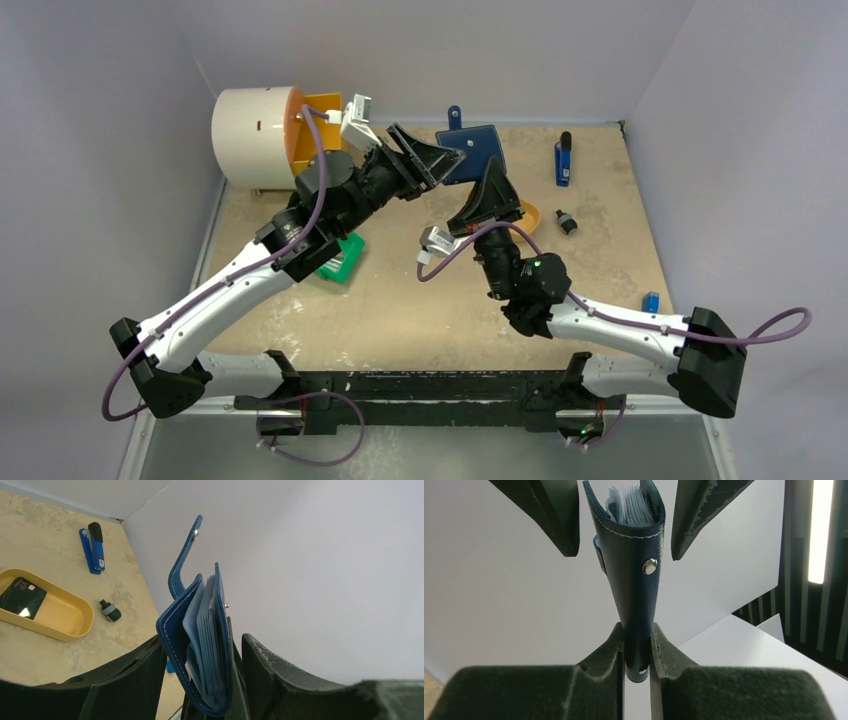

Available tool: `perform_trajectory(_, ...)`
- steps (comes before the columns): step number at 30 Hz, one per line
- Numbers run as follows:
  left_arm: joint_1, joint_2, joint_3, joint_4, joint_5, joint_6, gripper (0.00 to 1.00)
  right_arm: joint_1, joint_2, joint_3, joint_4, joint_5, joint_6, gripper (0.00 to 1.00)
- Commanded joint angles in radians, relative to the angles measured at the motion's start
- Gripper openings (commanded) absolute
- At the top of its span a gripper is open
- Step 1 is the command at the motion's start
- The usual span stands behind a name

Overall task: Put the credit cards into the card holder
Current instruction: Close the card holder at the center of the board.

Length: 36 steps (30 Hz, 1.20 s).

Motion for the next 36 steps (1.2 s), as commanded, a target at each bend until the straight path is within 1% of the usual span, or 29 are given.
perform_trajectory(1,-0.004,-0.010,0.015,0.101,0.018,-0.017,0.53,0.012,-0.007,0.022,0.086,-0.007,-0.011,0.00)
perform_trajectory(8,-0.004,-0.016,-0.001,0.122,-0.005,-0.017,0.37,0.025,0.003,0.021,0.092,-0.004,-0.017,0.00)
perform_trajectory(15,-0.005,-0.004,-0.005,0.124,0.000,-0.015,0.38,0.035,0.009,0.023,0.096,0.000,-0.025,0.00)
perform_trajectory(17,-0.004,-0.001,-0.005,0.126,0.004,-0.015,0.37,0.037,0.010,0.023,0.097,0.000,-0.025,0.00)
perform_trajectory(19,-0.006,0.001,-0.008,0.130,0.009,-0.014,0.26,0.038,0.011,0.023,0.098,0.002,-0.025,0.00)
perform_trajectory(22,-0.004,-0.005,-0.009,0.121,0.010,0.002,0.05,0.039,0.009,0.025,0.097,0.012,-0.018,0.00)
perform_trajectory(23,-0.005,-0.009,-0.009,0.113,0.002,0.009,0.00,0.041,0.007,0.029,0.084,0.027,-0.005,0.04)
perform_trajectory(25,-0.005,-0.025,-0.013,0.093,-0.027,0.024,0.00,0.052,0.003,0.050,0.021,0.088,0.046,0.48)
perform_trajectory(26,-0.003,-0.036,-0.020,0.092,-0.048,0.032,0.00,0.067,0.003,0.072,-0.039,0.136,0.108,0.62)
perform_trajectory(27,-0.004,-0.049,-0.027,0.091,-0.076,0.044,0.00,0.083,0.005,0.094,-0.100,0.178,0.161,0.72)
perform_trajectory(28,-0.003,-0.066,-0.034,0.057,-0.105,0.060,0.00,0.100,0.005,0.107,-0.161,0.209,0.213,0.93)
perform_trajectory(29,-0.003,-0.083,-0.037,0.038,-0.142,0.075,0.00,0.114,0.002,0.116,-0.219,0.228,0.274,0.98)
perform_trajectory(30,-0.003,-0.101,-0.038,0.014,-0.177,0.098,0.00,0.124,-0.002,0.129,-0.304,0.240,0.347,0.99)
perform_trajectory(32,-0.003,-0.141,-0.035,-0.042,-0.246,0.165,0.00,0.131,-0.025,0.192,-0.560,0.231,0.606,0.99)
perform_trajectory(33,-0.003,-0.164,-0.031,-0.083,-0.287,0.200,0.00,0.131,-0.042,0.238,-0.746,0.183,0.779,0.99)
perform_trajectory(34,-0.003,-0.188,-0.024,-0.127,-0.335,0.234,0.00,0.129,-0.059,0.284,-0.912,0.102,0.934,0.99)
perform_trajectory(35,-0.003,-0.214,-0.023,-0.177,-0.379,0.277,0.00,0.104,-0.073,0.317,-1.027,0.031,1.050,0.99)
perform_trajectory(36,-0.003,-0.254,-0.025,-0.225,-0.419,0.316,0.00,0.077,-0.089,0.333,-1.098,-0.077,1.154,0.99)
